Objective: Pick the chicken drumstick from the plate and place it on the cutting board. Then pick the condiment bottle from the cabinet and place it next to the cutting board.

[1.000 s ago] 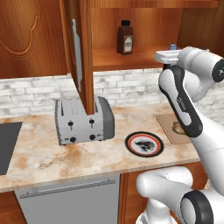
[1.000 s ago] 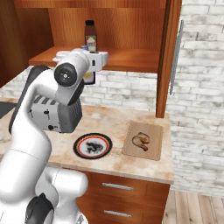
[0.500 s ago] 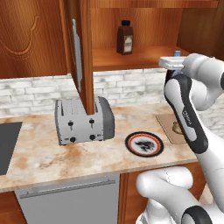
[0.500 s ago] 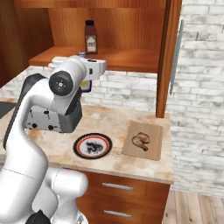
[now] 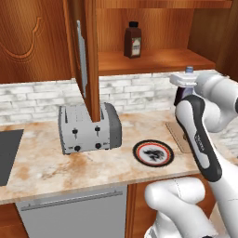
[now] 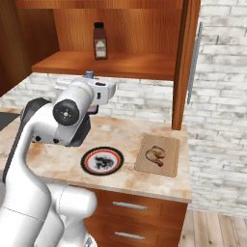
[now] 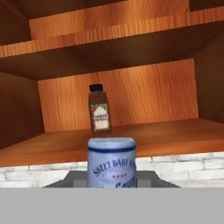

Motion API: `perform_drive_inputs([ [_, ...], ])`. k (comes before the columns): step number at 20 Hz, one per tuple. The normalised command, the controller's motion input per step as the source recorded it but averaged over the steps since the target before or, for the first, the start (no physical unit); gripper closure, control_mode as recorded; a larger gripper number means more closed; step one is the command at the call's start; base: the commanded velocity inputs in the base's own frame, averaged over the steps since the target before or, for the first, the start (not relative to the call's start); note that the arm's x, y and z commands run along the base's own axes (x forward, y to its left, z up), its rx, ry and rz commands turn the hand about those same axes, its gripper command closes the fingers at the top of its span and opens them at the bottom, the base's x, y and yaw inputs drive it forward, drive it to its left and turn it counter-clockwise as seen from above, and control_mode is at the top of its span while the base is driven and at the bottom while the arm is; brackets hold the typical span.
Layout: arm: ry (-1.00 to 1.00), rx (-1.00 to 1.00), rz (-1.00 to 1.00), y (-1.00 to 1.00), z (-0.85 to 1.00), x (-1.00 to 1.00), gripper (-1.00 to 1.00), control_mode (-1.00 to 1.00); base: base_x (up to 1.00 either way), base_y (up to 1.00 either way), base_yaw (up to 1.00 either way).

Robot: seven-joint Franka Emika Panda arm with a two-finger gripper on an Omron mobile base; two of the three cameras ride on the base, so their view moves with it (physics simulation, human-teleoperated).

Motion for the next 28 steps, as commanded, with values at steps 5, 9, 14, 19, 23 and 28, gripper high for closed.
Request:
perform_drive_inputs([
  [5,0.03,0.0,0.0,0.0,-0.11,-0.25,1.0,-1.0,0.0,0.0,0.0],
  [9,0.05,0.0,0.0,0.0,-0.08,-0.27,1.0,-1.0,0.0,0.0,0.0],
  [14,0.05,-0.02,0.0,-0.04,-0.06,-0.26,1.0,-1.0,0.0,0.0,0.0],
  [19,0.02,-0.06,0.0,-0.11,-0.13,-0.21,1.0,-1.0,0.0,0.0,0.0],
  [23,0.0,-0.06,0.0,-0.06,-0.17,-0.19,1.0,-1.0,0.0,0.0,0.0],
  [28,0.0,-0.04,0.0,0.0,-0.33,-0.14,1.0,-1.0,0.0,0.0,0.0],
])
